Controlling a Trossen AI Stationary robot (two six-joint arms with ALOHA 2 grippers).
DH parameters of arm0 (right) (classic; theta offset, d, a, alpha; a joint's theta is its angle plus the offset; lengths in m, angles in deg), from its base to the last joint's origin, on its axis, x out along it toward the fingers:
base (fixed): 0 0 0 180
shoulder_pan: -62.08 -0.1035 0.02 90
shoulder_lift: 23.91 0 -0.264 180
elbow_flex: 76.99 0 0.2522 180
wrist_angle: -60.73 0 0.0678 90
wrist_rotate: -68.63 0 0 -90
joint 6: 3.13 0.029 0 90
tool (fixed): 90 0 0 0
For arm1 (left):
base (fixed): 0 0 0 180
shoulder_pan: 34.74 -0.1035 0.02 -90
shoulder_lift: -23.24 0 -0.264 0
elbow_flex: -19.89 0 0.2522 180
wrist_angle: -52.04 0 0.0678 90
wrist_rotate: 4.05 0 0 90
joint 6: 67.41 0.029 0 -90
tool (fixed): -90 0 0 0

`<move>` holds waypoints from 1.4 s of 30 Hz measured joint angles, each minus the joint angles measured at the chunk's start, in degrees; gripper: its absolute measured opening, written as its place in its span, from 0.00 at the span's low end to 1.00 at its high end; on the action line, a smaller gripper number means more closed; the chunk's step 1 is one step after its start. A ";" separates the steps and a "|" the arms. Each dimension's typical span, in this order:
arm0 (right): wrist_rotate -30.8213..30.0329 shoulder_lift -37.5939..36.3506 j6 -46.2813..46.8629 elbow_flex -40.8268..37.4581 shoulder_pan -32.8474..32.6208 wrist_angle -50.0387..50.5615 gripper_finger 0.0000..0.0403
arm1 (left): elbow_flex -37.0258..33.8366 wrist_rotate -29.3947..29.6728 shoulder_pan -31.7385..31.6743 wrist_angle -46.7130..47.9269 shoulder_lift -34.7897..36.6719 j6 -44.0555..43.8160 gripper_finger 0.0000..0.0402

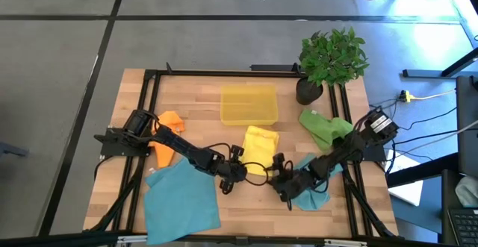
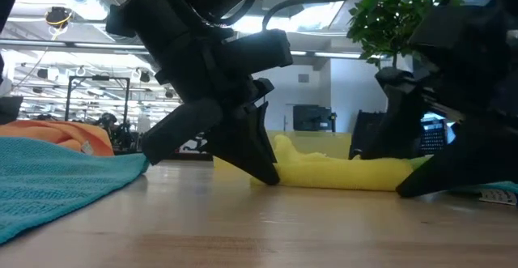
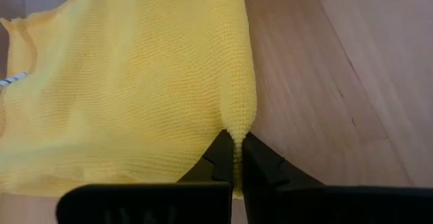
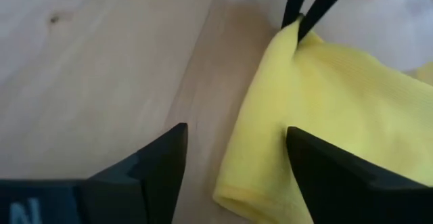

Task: Fold microfiber towels
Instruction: Fold the yellow microfiber towel

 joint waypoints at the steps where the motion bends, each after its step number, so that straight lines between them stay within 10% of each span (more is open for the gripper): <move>1: -0.75 0.01 0.11 0.00 -0.23 0.52 0.61 | 0.00 -0.02 0.00 0.00 0.00 -0.02 0.00; 28: -6.26 0.23 1.25 -0.13 -0.52 6.19 0.46 | 0.02 -0.33 0.04 0.07 0.00 -0.59 0.00; 42: -2.21 0.38 1.70 1.25 -0.36 6.76 0.03 | 0.09 -2.31 0.11 0.22 0.15 -5.72 0.00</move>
